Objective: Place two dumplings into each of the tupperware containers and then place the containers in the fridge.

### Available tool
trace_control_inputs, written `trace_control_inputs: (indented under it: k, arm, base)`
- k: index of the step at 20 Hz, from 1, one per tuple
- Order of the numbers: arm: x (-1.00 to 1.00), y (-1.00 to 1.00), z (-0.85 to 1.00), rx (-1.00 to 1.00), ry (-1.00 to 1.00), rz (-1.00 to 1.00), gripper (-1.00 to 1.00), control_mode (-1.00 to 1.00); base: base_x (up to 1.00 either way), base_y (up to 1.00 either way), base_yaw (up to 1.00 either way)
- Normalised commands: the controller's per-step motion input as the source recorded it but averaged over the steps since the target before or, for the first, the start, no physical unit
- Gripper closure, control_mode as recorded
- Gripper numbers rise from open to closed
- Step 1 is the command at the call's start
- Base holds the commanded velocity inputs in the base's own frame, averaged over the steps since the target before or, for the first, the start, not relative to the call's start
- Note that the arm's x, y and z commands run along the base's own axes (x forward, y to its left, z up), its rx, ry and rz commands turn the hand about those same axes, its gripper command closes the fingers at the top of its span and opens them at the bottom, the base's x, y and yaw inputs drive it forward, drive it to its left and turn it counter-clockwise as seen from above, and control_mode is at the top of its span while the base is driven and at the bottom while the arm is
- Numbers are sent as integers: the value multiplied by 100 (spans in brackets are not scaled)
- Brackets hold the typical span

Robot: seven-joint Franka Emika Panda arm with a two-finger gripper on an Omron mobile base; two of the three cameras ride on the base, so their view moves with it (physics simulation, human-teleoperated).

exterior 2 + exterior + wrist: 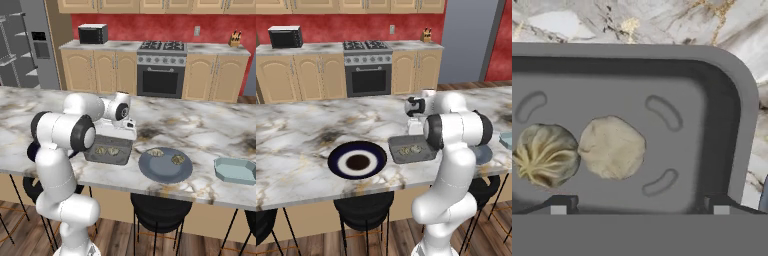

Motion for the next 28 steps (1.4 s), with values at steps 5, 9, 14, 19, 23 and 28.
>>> trace_control_inputs:
  k: [5,9,14,19,23,28]
  arm:
    - [12,-66,-12,0,1,-8,-100,-100]
    - [16,-43,-48,0,0,-1,-100,-100]
    - [9,-17,-45,0,-8,0,-100,-100]
    - [0,0,-34,0,-9,0,100,-100]
    - [-11,2,-23,0,-5,0,100,-100]
    - [-41,6,-21,0,0,0,100,-100]
  base:
    - [0,0,0]
    - [0,0,0]
    - [0,0,0]
    - [0,0,0]
    - [0,0,0]
    - [0,0,0]
